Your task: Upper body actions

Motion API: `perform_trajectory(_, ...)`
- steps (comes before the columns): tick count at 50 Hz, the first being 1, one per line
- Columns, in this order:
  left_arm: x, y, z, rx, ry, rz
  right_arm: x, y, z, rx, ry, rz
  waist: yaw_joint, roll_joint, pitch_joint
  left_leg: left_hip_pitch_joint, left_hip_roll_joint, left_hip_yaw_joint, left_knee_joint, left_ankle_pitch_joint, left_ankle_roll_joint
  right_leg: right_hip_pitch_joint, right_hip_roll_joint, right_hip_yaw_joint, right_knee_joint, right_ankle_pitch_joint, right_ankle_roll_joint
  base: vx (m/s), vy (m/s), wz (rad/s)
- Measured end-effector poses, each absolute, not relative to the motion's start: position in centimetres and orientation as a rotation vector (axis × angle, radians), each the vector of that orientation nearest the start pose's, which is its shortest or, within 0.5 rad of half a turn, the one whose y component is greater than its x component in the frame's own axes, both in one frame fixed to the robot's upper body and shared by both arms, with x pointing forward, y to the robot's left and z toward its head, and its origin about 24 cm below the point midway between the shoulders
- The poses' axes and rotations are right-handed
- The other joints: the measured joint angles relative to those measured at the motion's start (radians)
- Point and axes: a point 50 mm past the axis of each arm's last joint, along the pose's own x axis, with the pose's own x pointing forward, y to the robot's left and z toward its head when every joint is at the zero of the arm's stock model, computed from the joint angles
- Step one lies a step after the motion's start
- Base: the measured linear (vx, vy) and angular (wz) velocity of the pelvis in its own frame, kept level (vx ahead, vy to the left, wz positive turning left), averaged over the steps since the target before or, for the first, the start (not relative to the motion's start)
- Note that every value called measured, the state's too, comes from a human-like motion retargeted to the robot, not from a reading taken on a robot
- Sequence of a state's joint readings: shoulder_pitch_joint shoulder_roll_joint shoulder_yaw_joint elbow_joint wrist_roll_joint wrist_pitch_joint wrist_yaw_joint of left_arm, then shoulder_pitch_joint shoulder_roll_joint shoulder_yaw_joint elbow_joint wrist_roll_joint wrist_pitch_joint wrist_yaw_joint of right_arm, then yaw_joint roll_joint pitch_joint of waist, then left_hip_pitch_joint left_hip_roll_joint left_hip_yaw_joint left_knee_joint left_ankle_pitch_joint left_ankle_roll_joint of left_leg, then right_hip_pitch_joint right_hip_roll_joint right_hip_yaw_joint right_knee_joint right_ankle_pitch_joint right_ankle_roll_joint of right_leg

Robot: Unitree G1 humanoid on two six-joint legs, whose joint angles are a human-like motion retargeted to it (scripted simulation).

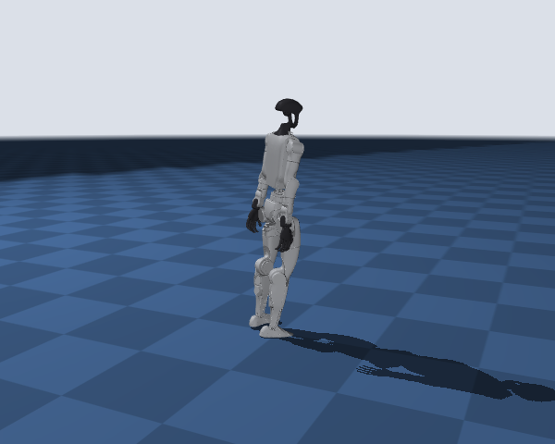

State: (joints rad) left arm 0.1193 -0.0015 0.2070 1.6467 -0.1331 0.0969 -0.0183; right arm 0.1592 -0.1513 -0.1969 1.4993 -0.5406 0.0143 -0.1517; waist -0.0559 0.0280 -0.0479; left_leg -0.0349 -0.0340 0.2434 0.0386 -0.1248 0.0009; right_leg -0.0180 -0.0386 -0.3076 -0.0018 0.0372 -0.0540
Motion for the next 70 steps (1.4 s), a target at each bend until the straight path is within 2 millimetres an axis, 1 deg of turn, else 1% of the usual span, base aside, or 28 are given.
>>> perform_trajectory(8,-4.2,14.1,-17.9,-0.287,1.760,0.242,-1.7,-21.8,-17.5,-0.576,1.575,0.076,-0.002,0.006,0.001,-0.001,0.003,0.006,0.002,0.001,0.000,-0.005,-0.001,0.007,0.002,0.005,0.002,0.00,0.00,0.00)
perform_trajectory(13,-3.2,14.4,-18.0,-0.265,1.730,0.227,-0.9,-21.7,-17.6,-0.614,1.536,0.087,-0.002,0.007,0.001,-0.002,0.003,0.003,0.004,0.001,0.001,-0.004,-0.003,0.005,0.003,0.006,0.003,0.00,0.00,0.00)
perform_trajectory(17,-2.9,14.4,-18.1,-0.270,1.716,0.230,-1.2,-21.8,-17.5,-0.606,1.550,0.086,-0.003,0.008,-0.002,-0.005,0.003,0.002,0.007,0.001,0.000,-0.006,-0.005,0.004,0.004,0.006,0.005,0.00,0.00,0.00)
perform_trajectory(20,-3.0,14.4,-18.1,-0.266,1.719,0.234,-1.7,-22.0,-17.5,-0.594,1.565,0.059,-0.003,0.008,-0.005,-0.007,0.003,0.000,0.007,0.001,0.000,-0.007,-0.006,0.003,0.005,0.006,0.006,0.00,0.00,0.00)
perform_trajectory(27,-4.0,14.4,-17.9,-0.271,1.752,0.244,-3.0,-22.4,-17.3,-0.541,1.612,0.012,-0.007,0.009,-0.007,-0.008,0.004,-0.001,0.007,0.001,0.001,-0.009,-0.008,0.002,0.006,0.005,0.008,0.00,0.00,0.00)
perform_trajectory(33,-4.5,14.4,-17.8,-0.272,1.781,0.246,-3.5,-22.7,-17.2,-0.529,1.637,-0.017,-0.008,0.011,-0.010,-0.009,0.006,0.000,0.005,0.001,0.000,-0.012,-0.007,0.004,0.007,0.006,0.009,0.00,0.00,0.00)
perform_trajectory(35,-4.4,14.3,-17.8,-0.283,1.787,0.250,-3.3,-22.9,-17.1,-0.516,1.645,-0.042,-0.010,0.014,-0.012,-0.012,0.007,0.001,0.005,0.001,0.001,-0.015,-0.006,0.005,0.007,0.006,0.009,0.00,0.00,0.00)
perform_trajectory(37,-4.0,14.2,-17.8,-0.308,1.785,0.258,-3.0,-23.0,-17.1,-0.465,1.660,-0.064,-0.012,0.018,-0.015,-0.014,0.008,0.000,0.004,0.002,0.001,-0.017,-0.005,0.004,0.007,0.006,0.009,-0.03,0.00,0.00)
perform_trajectory(38,-3.6,14.2,-17.8,-0.325,1.781,0.262,-2.7,-23.0,-17.2,-0.425,1.669,-0.067,-0.012,0.019,-0.017,-0.015,0.008,0.000,0.003,0.003,0.002,-0.017,-0.004,0.003,0.006,0.006,0.009,-0.06,0.00,0.03)
perform_trajectory(40,-2.1,14.5,-17.8,-0.368,1.763,0.272,-1.7,-23.0,-17.2,-0.322,1.686,-0.057,-0.011,0.020,-0.017,-0.016,0.008,-0.002,0.005,0.003,0.003,-0.016,-0.004,0.001,0.006,0.007,0.009,0.00,0.00,0.00)
perform_trajectory(42,0.2,15.2,-17.8,-0.386,1.723,0.283,-0.1,-22.9,-17.1,-0.224,1.700,-0.041,-0.008,0.016,-0.016,-0.012,0.007,-0.005,0.006,0.004,0.004,-0.010,-0.005,-0.002,0.005,0.007,0.009,-0.03,-0.02,0.04)
perform_trajectory(43,1.7,15.7,-17.8,-0.384,1.694,0.283,0.9,-22.7,-17.1,-0.181,1.696,-0.035,-0.005,0.014,-0.015,-0.010,0.006,-0.007,0.007,0.005,0.004,-0.006,-0.005,-0.004,0.005,0.007,0.008,-0.08,-0.04,0.06)
perform_trajectory(46,7.3,17.0,-17.2,-0.330,1.571,0.253,5.3,-21.8,-16.9,-0.093,1.614,-0.010,0.009,0.007,-0.022,-0.004,0.004,-0.009,0.009,0.006,0.005,0.002,-0.006,-0.006,0.005,0.008,0.007,-0.07,-0.06,0.03)
perform_trajectory(47,9.4,17.5,-16.8,-0.304,1.520,0.238,7.1,-21.4,-16.8,-0.077,1.573,0.009,0.013,0.004,-0.028,-0.002,0.004,-0.009,0.009,0.007,0.005,0.004,-0.006,-0.006,0.004,0.008,0.007,-0.05,-0.09,0.00)
perform_trajectory(49,14.2,18.2,-15.4,-0.256,1.400,0.206,11.4,-20.4,-16.0,-0.054,1.477,0.075,0.019,-0.001,-0.036,-0.001,0.004,-0.009,0.010,0.007,0.006,0.007,-0.006,-0.007,0.004,0.008,0.007,-0.04,-0.11,0.01)
perform_trajectory(52,20.9,18.6,-12.5,-0.219,1.215,0.165,17.8,-18.6,-14.0,-0.034,1.328,0.201,0.018,-0.007,-0.054,0.003,0.005,-0.013,0.011,0.008,0.007,0.014,-0.004,-0.011,0.005,0.007,0.007,0.01,-0.11,0.06)
perform_trajectory(54,25.1,18.8,-9.9,-0.209,1.095,0.152,22.0,-17.1,-11.9,-0.013,1.210,0.270,0.013,-0.011,-0.067,0.001,0.006,-0.017,0.014,0.008,0.007,0.016,-0.004,-0.015,0.005,0.006,0.008,-0.02,-0.14,0.09)
perform_trajectory(56,28.9,18.8,-6.9,-0.189,0.987,0.146,26.0,-15.9,-9.4,0.016,1.082,0.320,0.009,-0.017,-0.081,-0.001,0.007,-0.021,0.016,0.008,0.007,0.018,-0.004,-0.019,0.006,0.005,0.008,0.01,-0.13,0.10)
perform_trajectory(58,32.0,18.7,-3.8,-0.157,0.886,0.133,29.4,-14.9,-6.6,0.041,0.959,0.351,0.005,-0.021,-0.098,-0.003,0.008,-0.024,0.016,0.009,0.007,0.017,-0.004,-0.022,0.006,0.004,0.009,0.02,-0.10,0.06)
perform_trajectory(60,34.9,18.7,-0.4,-0.115,0.778,0.121,32.8,-14.0,-3.2,0.069,0.825,0.362,0.008,-0.022,-0.110,-0.010,0.011,-0.022,0.017,0.007,0.006,0.009,-0.002,-0.020,0.007,0.004,0.010,0.01,-0.03,-0.01)
perform_trajectory(63,38.0,18.5,4.3,-0.071,0.624,0.139,36.6,-13.2,1.8,0.096,0.640,0.356,0.012,-0.023,-0.130,-0.018,0.014,-0.017,0.016,0.005,0.005,-0.003,-0.001,-0.014,0.008,0.003,0.010,0.00,0.00,0.00)
perform_trajectory(65,39.5,18.4,7.2,-0.070,0.528,0.173,38.5,-12.8,5.1,0.116,0.529,0.339,0.014,-0.023,-0.139,-0.023,0.016,-0.014,0.017,0.002,0.004,-0.010,0.000,-0.011,0.009,0.002,0.011,0.00,0.00,0.00)
perform_trajectory(67,40.6,18.1,9.8,-0.088,0.438,0.204,39.9,-12.7,7.9,0.126,0.432,0.317,0.013,-0.023,-0.149,-0.027,0.018,-0.011,0.017,0.000,0.003,-0.016,0.001,-0.008,0.010,0.001,0.012,0.00,0.00,0.00)
perform_trajectory(70,41.6,18.2,12.8,-0.109,0.321,0.234,41.2,-13.0,11.3,0.104,0.308,0.282,0.010,-0.024,-0.164,-0.029,0.019,-0.007,0.014,-0.003,0.002,-0.021,0.003,-0.004,0.010,-0.003,0.012,0.00,0.00,0.00)
